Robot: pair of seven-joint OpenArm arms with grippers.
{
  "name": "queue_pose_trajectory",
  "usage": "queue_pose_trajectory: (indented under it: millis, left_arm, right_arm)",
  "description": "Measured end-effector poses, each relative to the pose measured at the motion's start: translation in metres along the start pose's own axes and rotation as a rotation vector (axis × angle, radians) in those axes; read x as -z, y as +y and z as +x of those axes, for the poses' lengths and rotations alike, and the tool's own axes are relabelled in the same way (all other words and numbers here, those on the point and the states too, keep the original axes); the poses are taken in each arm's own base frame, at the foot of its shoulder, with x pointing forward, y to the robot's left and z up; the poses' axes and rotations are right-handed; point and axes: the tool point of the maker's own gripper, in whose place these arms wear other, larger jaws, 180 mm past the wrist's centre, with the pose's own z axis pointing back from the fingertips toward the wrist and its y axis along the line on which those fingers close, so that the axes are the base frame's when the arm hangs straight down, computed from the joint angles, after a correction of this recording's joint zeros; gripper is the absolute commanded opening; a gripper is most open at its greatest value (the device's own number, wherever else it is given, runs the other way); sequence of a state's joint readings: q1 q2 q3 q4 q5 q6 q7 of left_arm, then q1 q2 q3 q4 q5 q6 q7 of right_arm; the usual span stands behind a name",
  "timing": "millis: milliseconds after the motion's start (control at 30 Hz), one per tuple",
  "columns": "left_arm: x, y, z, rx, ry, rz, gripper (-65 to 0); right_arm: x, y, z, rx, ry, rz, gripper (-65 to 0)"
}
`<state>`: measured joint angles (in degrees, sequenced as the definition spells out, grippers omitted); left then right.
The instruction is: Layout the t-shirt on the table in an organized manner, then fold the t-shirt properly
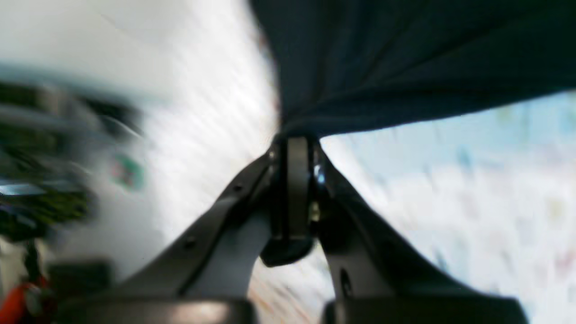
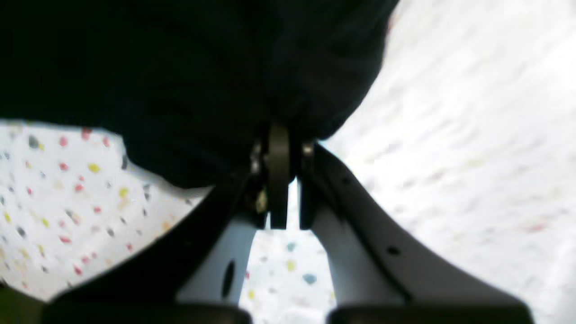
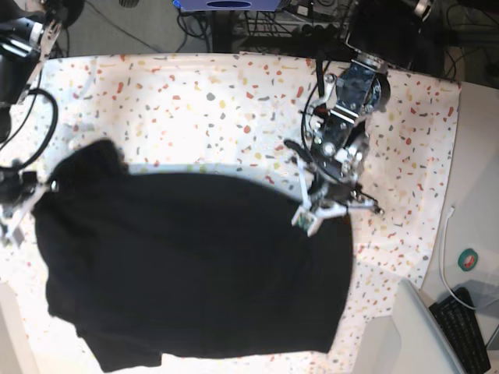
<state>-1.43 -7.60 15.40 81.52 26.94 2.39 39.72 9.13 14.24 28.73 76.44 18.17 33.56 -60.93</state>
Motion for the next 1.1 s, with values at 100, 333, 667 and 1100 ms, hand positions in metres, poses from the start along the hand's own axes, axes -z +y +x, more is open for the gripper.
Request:
queue_pose_trajectory:
  millis: [100, 333, 667, 1100]
  left_arm:
    - [0.003, -0.012, -0.019, -0.145, -0.003, -0.065, -65.0]
    - [0.004, 0.002, -0.058, -0.404, 0.052, -0.107, -65.0]
    - [-0.030, -0.030, -0.109, -0.483, 0.137, -0.202, -28.1]
    - [-0.082, 0.015, -0.169, -1.092, 0.175, -0.215, -21.4]
  right_arm:
    - [0.019, 0.003, -0.021, 0.055, 0.020, 0.036, -65.0]
    - [0.027, 0.003, -0.051, 0.086, 0.069, 0.050, -65.0]
    - [0.028, 0.002, -0.086, 0.098, 0.132, 0.045, -44.7]
    - [-0.011, 0.013, -0.086, 0.025, 0.020, -0.017, -33.8]
